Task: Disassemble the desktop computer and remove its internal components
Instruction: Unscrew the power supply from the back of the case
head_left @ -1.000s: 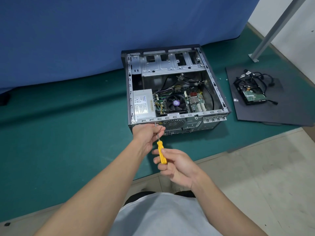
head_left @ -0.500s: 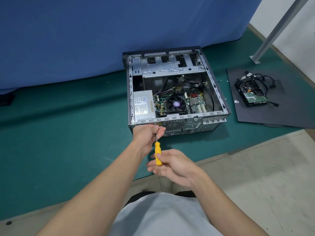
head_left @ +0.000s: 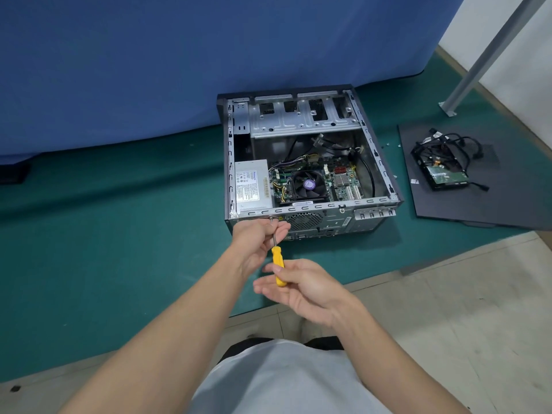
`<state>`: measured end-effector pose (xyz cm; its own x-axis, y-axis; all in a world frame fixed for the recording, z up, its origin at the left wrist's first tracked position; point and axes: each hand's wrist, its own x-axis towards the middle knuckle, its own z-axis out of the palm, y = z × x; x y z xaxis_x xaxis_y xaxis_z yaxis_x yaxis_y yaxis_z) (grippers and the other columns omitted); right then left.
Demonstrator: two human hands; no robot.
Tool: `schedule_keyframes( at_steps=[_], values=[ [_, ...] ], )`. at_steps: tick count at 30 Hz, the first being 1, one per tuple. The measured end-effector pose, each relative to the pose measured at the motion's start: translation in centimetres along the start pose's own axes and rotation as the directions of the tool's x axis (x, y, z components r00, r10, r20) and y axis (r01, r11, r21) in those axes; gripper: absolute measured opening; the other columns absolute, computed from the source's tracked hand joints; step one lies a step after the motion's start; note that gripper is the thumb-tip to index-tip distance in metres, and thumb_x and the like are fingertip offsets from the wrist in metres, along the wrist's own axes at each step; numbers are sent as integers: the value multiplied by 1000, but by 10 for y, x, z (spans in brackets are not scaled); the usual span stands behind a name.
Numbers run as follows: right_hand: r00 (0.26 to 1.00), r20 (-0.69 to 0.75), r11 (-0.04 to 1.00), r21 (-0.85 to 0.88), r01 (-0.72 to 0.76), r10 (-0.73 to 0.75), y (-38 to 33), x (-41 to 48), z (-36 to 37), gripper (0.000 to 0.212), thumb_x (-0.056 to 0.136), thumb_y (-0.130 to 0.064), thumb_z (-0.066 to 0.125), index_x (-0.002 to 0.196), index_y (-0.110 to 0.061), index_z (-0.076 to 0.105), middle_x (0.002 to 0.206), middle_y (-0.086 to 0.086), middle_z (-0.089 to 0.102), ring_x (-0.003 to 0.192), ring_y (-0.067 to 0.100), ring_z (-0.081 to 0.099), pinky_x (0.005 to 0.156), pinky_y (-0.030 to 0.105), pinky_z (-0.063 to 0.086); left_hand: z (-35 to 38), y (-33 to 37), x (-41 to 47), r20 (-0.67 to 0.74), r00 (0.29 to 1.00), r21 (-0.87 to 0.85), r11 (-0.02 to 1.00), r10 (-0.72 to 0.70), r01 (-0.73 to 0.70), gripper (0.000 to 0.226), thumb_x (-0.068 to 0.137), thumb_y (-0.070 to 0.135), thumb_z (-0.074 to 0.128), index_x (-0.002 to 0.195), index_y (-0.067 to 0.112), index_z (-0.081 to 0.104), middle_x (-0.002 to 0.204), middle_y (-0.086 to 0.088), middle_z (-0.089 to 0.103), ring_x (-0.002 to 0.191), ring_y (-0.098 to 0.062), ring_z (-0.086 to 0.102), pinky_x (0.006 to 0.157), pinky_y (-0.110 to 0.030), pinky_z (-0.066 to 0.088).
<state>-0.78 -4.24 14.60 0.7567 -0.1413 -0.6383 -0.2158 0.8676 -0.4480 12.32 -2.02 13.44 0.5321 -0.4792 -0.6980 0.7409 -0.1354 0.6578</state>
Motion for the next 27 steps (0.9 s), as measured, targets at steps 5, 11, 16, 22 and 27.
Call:
schedule_keyframes(
  at_steps=[5, 11, 16, 22, 27],
  values=[
    [861, -322, 430, -892, -137, -393, 18, 12, 7, 11, 93, -10, 52, 83, -9, 47, 92, 12, 58, 72, 27, 71, 65, 35, 58, 2, -5, 0, -66, 996, 141, 988, 67, -57, 8, 89, -15, 55, 87, -8, 59, 85, -21, 68, 76, -24, 70, 65, -26, 60],
    [989, -142, 974, -228, 10, -44, 5, 3, 0, 7, 97, -3, 48, 94, 1, 54, 94, 22, 61, 77, 28, 69, 74, 32, 58, 2, -4, 1, -59, 994, 162, 984, 88, -77, 14, 91, -17, 50, 84, -6, 56, 87, -23, 66, 78, -25, 70, 68, -25, 60],
    [939, -285, 790, -613, -24, -192, 11, 8, 9, 9, 93, -3, 55, 84, -2, 55, 92, 19, 64, 66, 21, 71, 65, 25, 58, -1, -5, 1, -49, 996, 147, 987, 79, -71, 10, 90, -15, 52, 87, -8, 58, 88, -23, 67, 78, -25, 70, 69, -27, 60],
    [875, -319, 625, -780, -24, -364, 18, 13, 11, 10, 89, -9, 61, 82, -10, 54, 87, 13, 64, 58, 14, 68, 50, 18, 51, 2, -5, 3, -103, 986, 240, 965, 132, -104, 9, 89, -15, 56, 96, -12, 60, 89, -24, 68, 77, -25, 71, 64, -25, 60],
    [994, -104, 992, -127, 21, -35, 5, 2, 3, 7, 95, 3, 50, 98, 8, 54, 89, 24, 62, 75, 30, 70, 76, 33, 59, -1, -4, 2, -30, 997, 97, 993, 75, -72, 12, 92, -15, 49, 85, -8, 56, 87, -25, 65, 79, -29, 70, 68, -27, 60]
  ],
)
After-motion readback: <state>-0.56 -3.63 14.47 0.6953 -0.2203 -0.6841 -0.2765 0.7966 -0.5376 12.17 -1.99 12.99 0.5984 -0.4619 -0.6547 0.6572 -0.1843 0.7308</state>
